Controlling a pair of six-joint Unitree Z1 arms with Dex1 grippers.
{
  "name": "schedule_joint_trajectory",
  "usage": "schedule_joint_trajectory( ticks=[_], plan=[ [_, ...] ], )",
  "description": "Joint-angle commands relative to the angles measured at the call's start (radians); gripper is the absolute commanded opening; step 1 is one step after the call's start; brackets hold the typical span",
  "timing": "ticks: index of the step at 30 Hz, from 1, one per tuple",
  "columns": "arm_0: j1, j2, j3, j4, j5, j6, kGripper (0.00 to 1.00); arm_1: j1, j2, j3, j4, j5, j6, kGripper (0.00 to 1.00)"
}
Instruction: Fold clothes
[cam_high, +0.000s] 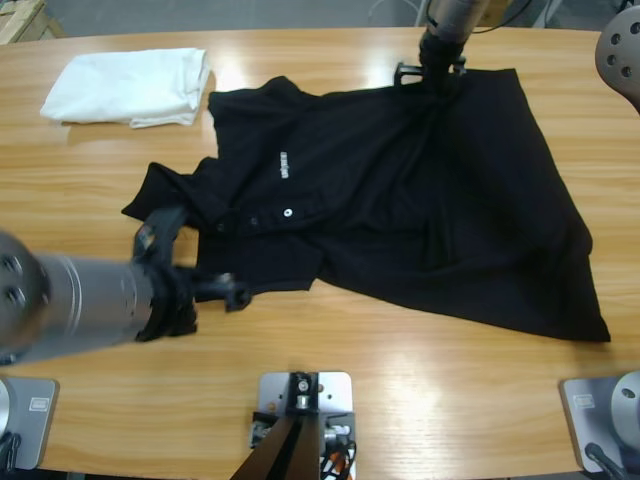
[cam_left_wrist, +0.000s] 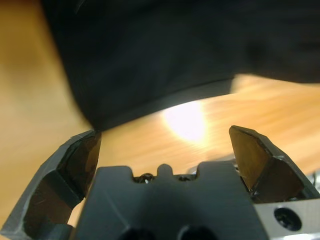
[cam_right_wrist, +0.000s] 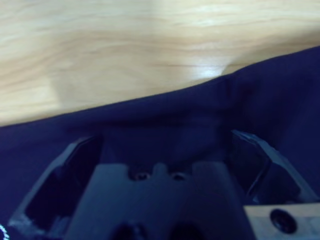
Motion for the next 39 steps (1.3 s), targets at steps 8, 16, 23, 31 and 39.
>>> schedule_joint_trajectory(
  ticks=[8,16,23,31,39],
  plan=[
    [-0.075,-0.277,0.373,-0.233,0.087,-0.580,0.983,-0.015,-0.475,0.342,0.072,-0.029,-0.216,1.000],
    [-0.199,-0.112,0.644,-0.691,0.270,-0.848,1.000,-0.076,-0.658,0.594,0.005,-0.029,-0.230,1.000],
    [-0.220,0.128,0.762,-1.152,0.305,-0.853,1.000,-0.098,-0.716,0.714,-0.053,-0.028,-0.237,1.000],
    [-0.210,0.115,0.849,-1.250,0.314,-0.791,0.996,-0.109,-0.732,0.801,-0.106,-0.014,-0.237,1.000],
    [-0.044,0.048,0.841,-1.249,0.116,-0.377,0.968,-0.115,-0.745,0.897,-0.170,-0.002,-0.237,1.000]
  ],
)
